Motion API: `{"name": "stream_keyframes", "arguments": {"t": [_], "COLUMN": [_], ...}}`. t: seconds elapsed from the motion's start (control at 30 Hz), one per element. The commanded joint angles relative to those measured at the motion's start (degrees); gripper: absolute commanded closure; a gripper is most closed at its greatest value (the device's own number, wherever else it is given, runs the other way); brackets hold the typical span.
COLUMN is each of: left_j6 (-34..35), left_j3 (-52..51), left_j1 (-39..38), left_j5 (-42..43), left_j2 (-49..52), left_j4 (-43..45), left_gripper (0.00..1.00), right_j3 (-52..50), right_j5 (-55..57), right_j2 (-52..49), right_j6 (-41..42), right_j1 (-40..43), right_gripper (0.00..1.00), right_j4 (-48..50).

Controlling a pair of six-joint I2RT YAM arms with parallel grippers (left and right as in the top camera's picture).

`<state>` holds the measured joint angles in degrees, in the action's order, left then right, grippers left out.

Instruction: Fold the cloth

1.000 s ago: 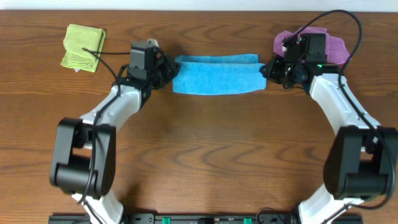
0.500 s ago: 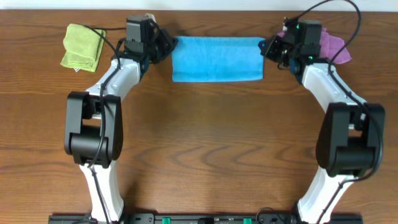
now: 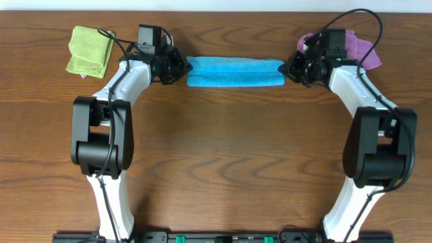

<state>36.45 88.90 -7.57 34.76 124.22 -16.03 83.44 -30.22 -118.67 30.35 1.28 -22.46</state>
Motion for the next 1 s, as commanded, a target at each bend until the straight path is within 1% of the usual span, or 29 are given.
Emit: {"name": "stream_keyframes", "arguments": {"t": [0.0, 0.07, 0.1, 0.13, 0.17, 0.23, 0.27, 0.3, 0.33, 0.37, 0.4, 0.43, 0.47, 0.5, 0.53, 0.6, 0.73, 0.8, 0.87, 0.97], "left_j6": [-2.2, -2.2, -2.2, -2.2, -2.2, -2.2, -2.2, -2.3, -2.3, -2.3, -2.3, -2.3, -2.7, -4.1, -5.4, -6.1, -6.8, -8.0, -9.2, -9.7], "left_j3": [0.9, 0.9, 0.9, 0.9, 0.9, 1.0, 1.0, 1.0, 1.1, 1.2, 1.3, 1.3, 1.4, 1.6, 1.8, 2.0, 2.0, 2.0, 2.0, 2.0], "left_j1": [0.6, 0.6, 0.6, 0.6, 0.6, 1.1, 1.4, 1.9, 2.2, 2.6, 2.9, 3.1, 3.1, 3.1, 3.0, 1.9, -1.6, -3.3, -5.7, -8.2], "left_j5": [-0.9, -0.8, -0.8, -0.6, -0.1, 1.2, 1.3, 1.3, 1.3, 1.6, 2.1, 2.5, 2.5, 2.5, 2.0, -1.3, -12.6, -18.4, -26.4, -35.2], "left_j2": [0.3, 0.3, 0.3, 0.3, 0.3, 0.1, -0.1, -0.4, -0.8, -1.2, -1.7, -2.4, -3.1, -3.8, -4.5, -5.1, -4.6, -4.0, -3.5, -3.2], "left_j4": [0.0, 0.0, -0.2, -0.4, -0.8, -2.4, -3.7, -5.3, -6.3, -6.7, -6.6, -6.2, -5.8, -5.1, -4.2, -2.6, -1.9, -1.8, -1.7, -1.3], "left_gripper": [0.94, 0.94, 0.85, 0.48, 0.44, 0.42, 0.37, 0.37, 0.38, 0.39, 0.42, 0.48, 0.69, 0.89, 0.94, 0.94, 0.94, 0.94, 0.94, 0.94], "right_j3": [0.7, 0.7, 0.7, 0.7, 0.7, 0.9, 1.1, 1.4, 1.7, 2.2, 2.9, 3.8, 4.8, 6.0, 7.3, 9.0, 9.6, 9.6, 9.6, 9.6], "right_j5": [1.4, 1.8, 1.9, 1.9, 1.9, 1.4, 0.9, -0.2, -1.2, -2.7, -4.1, -5.4, -6.5, -6.7, -6.6, -4.0, 10.9, 18.1, 26.7, 32.3], "right_j2": [-0.1, -0.1, -0.1, -0.1, -0.1, 0.0, 0.0, 0.0, 0.1, 0.1, 0.2, 0.2, 0.2, 0.2, 0.2, 0.2, 0.1, -0.3, -1.3, -2.9], "right_j6": [-1.3, -1.3, -1.3, -1.8, -1.9, -1.9, -1.9, -1.9, -1.9, -1.9, -1.9, -1.9, -1.9, -1.9, -2.6, -4.8, -7.6, -8.8, -9.2, -10.1], "right_j1": [1.2, 1.2, 1.2, 1.2, 1.2, 1.5, 1.8, 2.3, 2.6, 2.9, 3.2, 3.4, 3.4, 3.4, 3.0, 1.6, -2.9, -5.1, -7.8, -10.2], "right_gripper": [0.98, 0.98, 0.86, 0.56, 0.36, 0.3, 0.24, 0.16, 0.16, 0.19, 0.34, 0.62, 0.98, 0.99, 0.98, 0.99, 0.98, 0.98, 0.98, 0.98], "right_j4": [0.1, 0.1, 0.1, 0.2, 0.3, 0.3, 0.3, 0.3, 0.4, 0.4, 0.6, 0.8, 0.9, 0.9, 0.9, 1.1, 0.5, -0.1, -0.7, -0.9]}}
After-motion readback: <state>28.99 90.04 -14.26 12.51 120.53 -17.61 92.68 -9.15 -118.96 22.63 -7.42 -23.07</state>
